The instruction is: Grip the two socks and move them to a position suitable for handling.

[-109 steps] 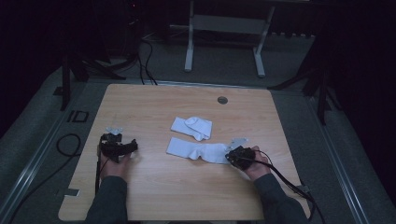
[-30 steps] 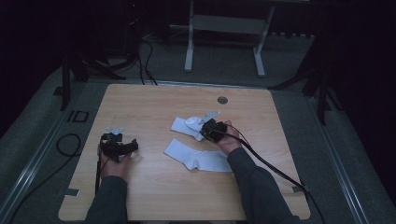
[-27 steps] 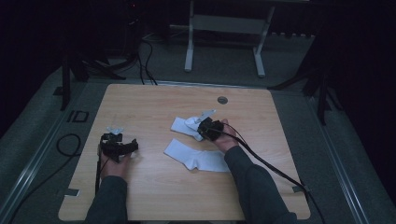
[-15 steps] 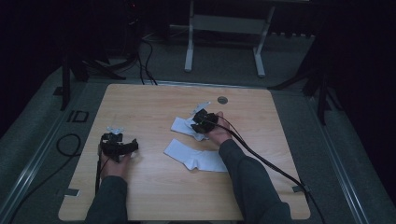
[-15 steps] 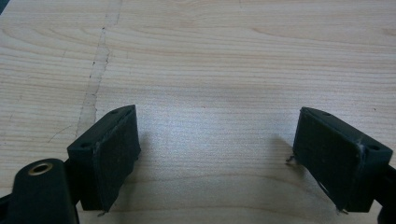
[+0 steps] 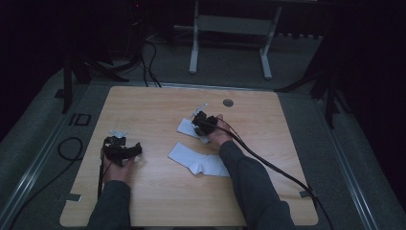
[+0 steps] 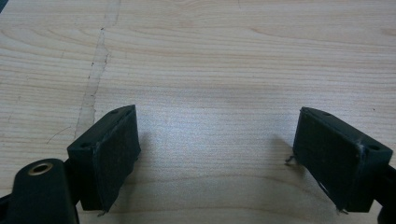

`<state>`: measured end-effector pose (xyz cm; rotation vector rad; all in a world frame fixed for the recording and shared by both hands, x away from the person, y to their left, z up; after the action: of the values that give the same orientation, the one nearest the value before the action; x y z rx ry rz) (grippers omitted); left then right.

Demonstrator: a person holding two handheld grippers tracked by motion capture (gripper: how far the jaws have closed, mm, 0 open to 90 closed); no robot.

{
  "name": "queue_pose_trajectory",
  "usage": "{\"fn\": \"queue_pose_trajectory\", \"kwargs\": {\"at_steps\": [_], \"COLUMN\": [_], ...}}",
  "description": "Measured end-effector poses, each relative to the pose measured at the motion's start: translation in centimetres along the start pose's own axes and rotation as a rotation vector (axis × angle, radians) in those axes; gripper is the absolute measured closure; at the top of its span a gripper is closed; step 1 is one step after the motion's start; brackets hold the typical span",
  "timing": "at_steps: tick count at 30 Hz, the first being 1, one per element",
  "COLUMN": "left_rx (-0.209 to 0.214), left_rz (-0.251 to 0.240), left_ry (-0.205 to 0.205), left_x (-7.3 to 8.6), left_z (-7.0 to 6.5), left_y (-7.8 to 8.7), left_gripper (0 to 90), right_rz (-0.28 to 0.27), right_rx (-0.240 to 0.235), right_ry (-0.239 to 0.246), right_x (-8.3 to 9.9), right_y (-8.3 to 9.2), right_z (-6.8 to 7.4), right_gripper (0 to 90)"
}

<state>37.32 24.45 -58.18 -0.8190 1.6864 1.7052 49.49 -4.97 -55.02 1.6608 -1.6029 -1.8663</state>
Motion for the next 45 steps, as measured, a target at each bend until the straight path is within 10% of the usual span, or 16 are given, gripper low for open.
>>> {"fn": "queue_pose_trajectory", "kwargs": {"at_steps": [13, 32, 45], "left_rx": [0.0, 0.0, 0.0], "left_rz": [0.0, 0.0, 0.0], "left_ry": [0.0, 0.0, 0.0], "left_x": [0.0, 0.0, 0.0], "left_z": [0.0, 0.0, 0.0], "left_y": [0.0, 0.0, 0.0], "left_gripper": [14.6, 14.6, 14.6], "right_rz": [-0.064, -0.079, -0.084], "right_rx": [0.029, 0.062, 0.105], "right_ry": [-0.005, -0.145, -0.139], "right_x": [-0.3, 7.6, 10.1], "right_y": [4.6, 9.6, 12.2], "right_z": [-1.3, -3.3, -3.9], "right_gripper": [88.5, 86.9, 61.3]}}
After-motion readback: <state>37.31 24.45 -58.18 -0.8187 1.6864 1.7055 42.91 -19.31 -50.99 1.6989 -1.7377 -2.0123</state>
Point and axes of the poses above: each handheld gripper's, and its own axes: y roughly backward along the jaws, x roughly out of its underside, z roughly to its left, the point moved 2 cm from there along -y, roughly forward along the jaws, and after that the axes turned 6 degrees about -z, right-handed, at the moved point
